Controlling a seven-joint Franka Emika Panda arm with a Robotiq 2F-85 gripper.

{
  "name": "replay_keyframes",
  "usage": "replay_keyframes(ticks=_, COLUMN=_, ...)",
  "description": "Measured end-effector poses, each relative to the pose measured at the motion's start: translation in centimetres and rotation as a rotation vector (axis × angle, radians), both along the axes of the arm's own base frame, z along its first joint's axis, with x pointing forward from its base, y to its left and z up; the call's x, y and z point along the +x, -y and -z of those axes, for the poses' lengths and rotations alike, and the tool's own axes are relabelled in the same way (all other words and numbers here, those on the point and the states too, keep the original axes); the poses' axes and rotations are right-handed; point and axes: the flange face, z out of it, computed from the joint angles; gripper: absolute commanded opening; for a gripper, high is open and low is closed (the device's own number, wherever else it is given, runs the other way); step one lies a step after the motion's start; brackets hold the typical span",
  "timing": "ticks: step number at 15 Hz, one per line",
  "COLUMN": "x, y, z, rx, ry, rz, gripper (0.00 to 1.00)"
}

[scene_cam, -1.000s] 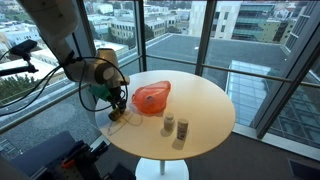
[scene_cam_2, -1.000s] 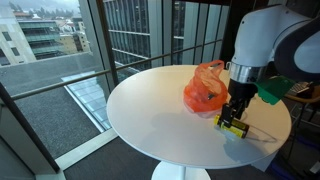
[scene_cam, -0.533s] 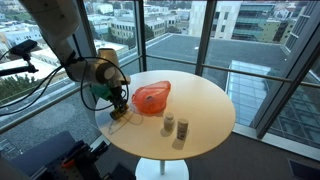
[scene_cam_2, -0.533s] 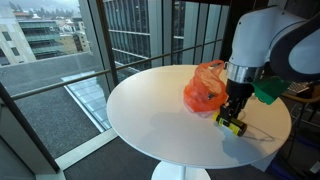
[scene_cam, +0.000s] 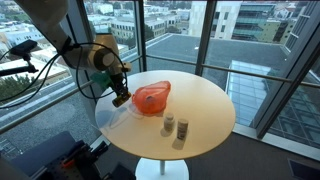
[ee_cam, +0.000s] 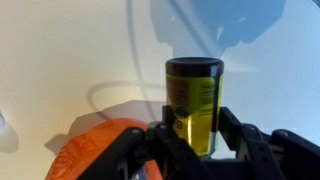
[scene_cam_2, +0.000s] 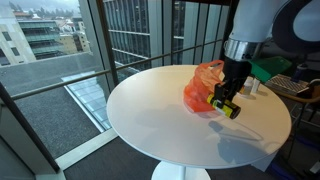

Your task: Pick up the yellow and brown bottle and place it in the plastic bag

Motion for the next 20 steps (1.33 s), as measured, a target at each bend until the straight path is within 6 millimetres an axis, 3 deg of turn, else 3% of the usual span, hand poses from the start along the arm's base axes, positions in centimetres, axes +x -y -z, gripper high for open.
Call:
replay_keyframes(ticks=4, x=1.8, y=0.4, z=-3.4, rx=0.007, ry=0.032, rz=0.104, gripper=0.24)
replay_keyframes(ticks=7, x=3.3, y=1.6, z=-4.4, rx=0.000, ry=0.040, rz=0.202, gripper=0.24)
replay_keyframes(ticks=15, x=7.7, y=4.9, z=-3.5, rx=-0.039, ry=0.017, rz=0.431, gripper=0.24)
replay_keyframes(ticks=16, x=8.2, y=5.0, z=-3.4, rx=-0.044, ry=0.012, rz=0.447, gripper=0.49)
replay_keyframes(ticks=18, x=8.7, y=5.1, z=-3.3, rx=-0.049, ry=0.004, rz=0.459, gripper=0.49)
replay_keyframes(ticks=19, x=8.8, y=5.1, z=-3.4, rx=-0.050, ry=0.004, rz=0.461, gripper=0.24)
replay_keyframes(ticks=20, x=8.9, y=5.1, z=-3.4, rx=-0.049, ry=0.004, rz=0.462, gripper=0.24)
